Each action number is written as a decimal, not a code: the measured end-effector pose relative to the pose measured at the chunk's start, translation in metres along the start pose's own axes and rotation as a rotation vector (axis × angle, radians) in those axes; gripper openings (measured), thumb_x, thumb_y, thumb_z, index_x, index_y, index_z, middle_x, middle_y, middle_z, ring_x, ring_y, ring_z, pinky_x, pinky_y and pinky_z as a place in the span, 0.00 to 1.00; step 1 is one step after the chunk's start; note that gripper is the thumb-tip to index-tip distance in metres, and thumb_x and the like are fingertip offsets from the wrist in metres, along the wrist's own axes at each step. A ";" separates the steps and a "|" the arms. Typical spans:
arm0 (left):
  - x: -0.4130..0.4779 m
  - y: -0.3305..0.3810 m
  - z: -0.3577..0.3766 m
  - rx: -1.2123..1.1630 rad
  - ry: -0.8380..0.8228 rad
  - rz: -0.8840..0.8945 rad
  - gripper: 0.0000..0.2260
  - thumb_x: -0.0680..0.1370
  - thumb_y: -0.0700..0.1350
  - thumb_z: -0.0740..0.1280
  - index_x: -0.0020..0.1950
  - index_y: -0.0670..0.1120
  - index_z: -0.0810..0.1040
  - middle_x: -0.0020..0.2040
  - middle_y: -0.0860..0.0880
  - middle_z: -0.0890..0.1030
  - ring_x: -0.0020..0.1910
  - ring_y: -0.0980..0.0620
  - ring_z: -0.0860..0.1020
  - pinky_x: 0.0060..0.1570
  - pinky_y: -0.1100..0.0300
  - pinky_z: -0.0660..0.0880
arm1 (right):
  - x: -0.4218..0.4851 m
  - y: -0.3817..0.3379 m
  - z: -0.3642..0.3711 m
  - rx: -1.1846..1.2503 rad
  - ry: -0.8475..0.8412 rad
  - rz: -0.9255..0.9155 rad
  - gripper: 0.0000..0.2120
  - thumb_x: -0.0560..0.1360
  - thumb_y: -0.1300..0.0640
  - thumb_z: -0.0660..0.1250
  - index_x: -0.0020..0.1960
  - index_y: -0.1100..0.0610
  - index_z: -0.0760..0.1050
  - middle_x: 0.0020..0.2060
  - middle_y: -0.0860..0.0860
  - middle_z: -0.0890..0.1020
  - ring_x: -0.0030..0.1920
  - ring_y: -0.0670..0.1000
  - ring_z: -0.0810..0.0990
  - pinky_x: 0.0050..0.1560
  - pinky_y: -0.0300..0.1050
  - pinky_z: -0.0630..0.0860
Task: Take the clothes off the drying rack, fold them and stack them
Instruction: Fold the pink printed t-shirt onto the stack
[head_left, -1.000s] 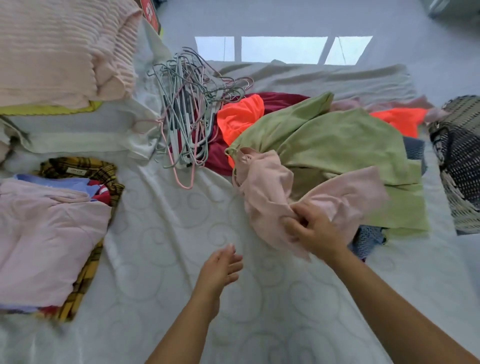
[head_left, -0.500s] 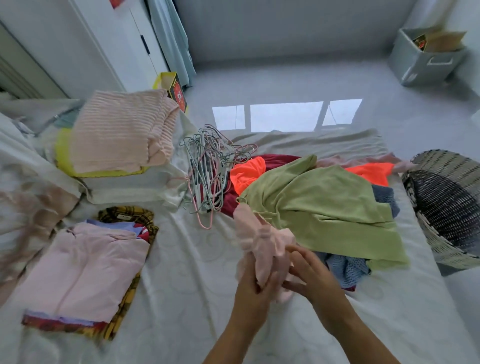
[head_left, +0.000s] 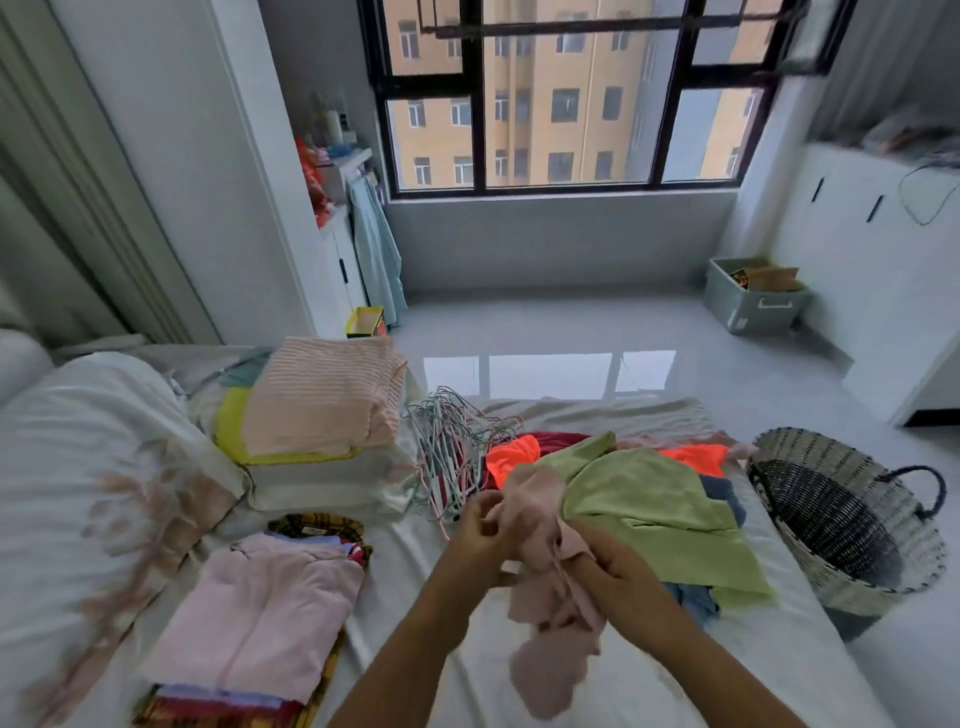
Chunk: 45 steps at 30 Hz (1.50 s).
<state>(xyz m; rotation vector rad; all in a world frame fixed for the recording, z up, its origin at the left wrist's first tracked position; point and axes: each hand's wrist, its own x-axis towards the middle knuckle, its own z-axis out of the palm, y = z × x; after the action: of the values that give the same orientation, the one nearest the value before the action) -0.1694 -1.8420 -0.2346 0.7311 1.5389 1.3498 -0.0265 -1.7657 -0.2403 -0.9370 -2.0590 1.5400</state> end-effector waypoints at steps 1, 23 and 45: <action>-0.004 0.012 -0.004 0.053 -0.003 0.024 0.14 0.72 0.53 0.72 0.51 0.49 0.73 0.47 0.47 0.78 0.41 0.53 0.79 0.36 0.59 0.78 | -0.006 -0.012 0.005 -0.054 -0.033 -0.043 0.10 0.78 0.56 0.57 0.52 0.50 0.77 0.50 0.52 0.81 0.48 0.42 0.78 0.48 0.34 0.72; -0.101 0.152 -0.098 0.375 0.361 0.450 0.07 0.75 0.45 0.68 0.41 0.43 0.73 0.38 0.48 0.73 0.38 0.51 0.69 0.39 0.58 0.65 | -0.076 -0.135 -0.108 -0.173 0.176 -0.060 0.11 0.76 0.51 0.64 0.54 0.58 0.72 0.46 0.51 0.77 0.46 0.50 0.76 0.41 0.40 0.71; -0.156 0.197 -0.046 0.698 0.285 0.205 0.11 0.73 0.51 0.70 0.40 0.43 0.81 0.33 0.51 0.81 0.35 0.52 0.76 0.38 0.62 0.71 | -0.077 -0.130 -0.223 0.171 0.160 -0.057 0.05 0.76 0.60 0.66 0.44 0.62 0.77 0.41 0.57 0.80 0.44 0.55 0.77 0.47 0.46 0.73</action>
<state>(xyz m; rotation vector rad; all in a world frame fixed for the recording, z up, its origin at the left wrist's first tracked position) -0.1777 -1.9554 -0.0057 1.1815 2.2556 1.0782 0.1394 -1.6914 -0.0418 -0.8979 -1.7975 1.5317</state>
